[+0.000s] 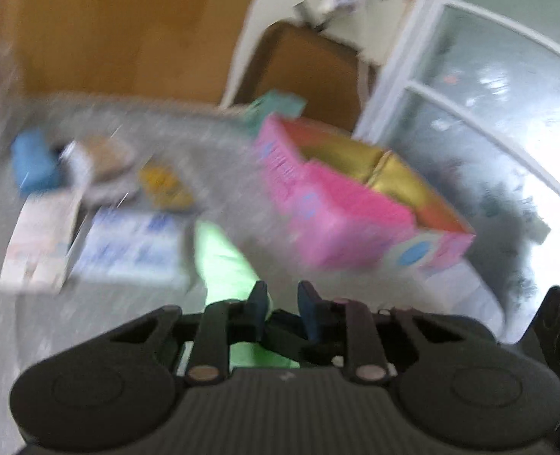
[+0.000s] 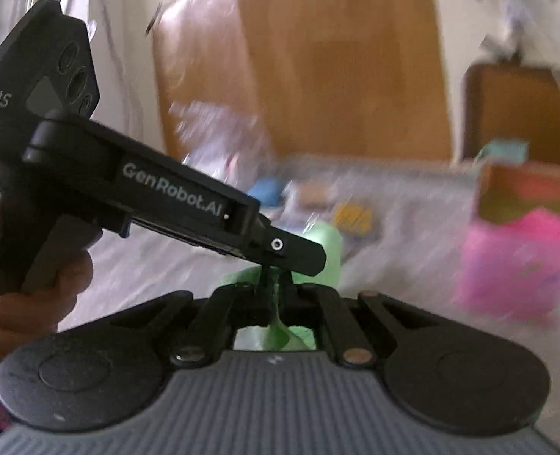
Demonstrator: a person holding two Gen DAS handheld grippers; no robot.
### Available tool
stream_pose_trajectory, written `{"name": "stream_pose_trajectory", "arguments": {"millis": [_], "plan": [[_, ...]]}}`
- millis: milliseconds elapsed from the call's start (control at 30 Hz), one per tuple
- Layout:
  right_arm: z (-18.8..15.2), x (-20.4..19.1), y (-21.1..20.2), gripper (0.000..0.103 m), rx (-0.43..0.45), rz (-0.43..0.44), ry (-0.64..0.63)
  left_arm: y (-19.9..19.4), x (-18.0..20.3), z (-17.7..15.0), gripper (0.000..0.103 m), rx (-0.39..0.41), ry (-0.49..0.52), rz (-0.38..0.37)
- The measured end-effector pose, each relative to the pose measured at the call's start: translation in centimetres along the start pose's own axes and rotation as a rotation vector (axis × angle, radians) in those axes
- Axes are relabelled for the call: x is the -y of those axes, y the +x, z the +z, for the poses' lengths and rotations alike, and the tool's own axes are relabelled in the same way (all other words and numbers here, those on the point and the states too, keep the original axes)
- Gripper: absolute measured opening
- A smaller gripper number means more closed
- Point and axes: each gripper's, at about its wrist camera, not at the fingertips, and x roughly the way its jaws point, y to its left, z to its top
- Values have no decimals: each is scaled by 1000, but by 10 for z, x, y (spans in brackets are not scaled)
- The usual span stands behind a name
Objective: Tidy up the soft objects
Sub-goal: 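Carry the green cloth into the pink tin and release it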
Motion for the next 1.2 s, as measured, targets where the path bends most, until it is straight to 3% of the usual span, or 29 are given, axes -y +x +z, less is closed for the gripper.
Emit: {"name": "stream_pose_trajectory", "arguments": {"millis": [200,300,567,633,667,733,800,1000,1100,1200], "plan": [[25,20,-35,6,229,-183,-62,10,52,52,19,96,99,-123],[37,37,-41,6,293,-286,-97,30,78,74,19,120,157,-148],[71,109,-32,6,327,-413,-100,84,113,126,20,158,208,-188],[80,129,-18,10,291,-437,-124,105,116,135,34,150,221,-181],[82,139,-11,15,247,-442,-120,115,115,135,36,144,221,-149],[77,162,3,48,159,-480,-59,129,111,130,37,122,211,-76],[65,175,-1,48,138,-515,37,130,97,121,38,108,174,-67],[27,157,-50,48,253,-464,170,96,46,80,40,114,151,-1],[22,141,-58,48,275,-381,187,67,9,49,42,105,115,52],[27,118,-51,48,255,-257,168,37,-35,8,42,74,62,176]]}}
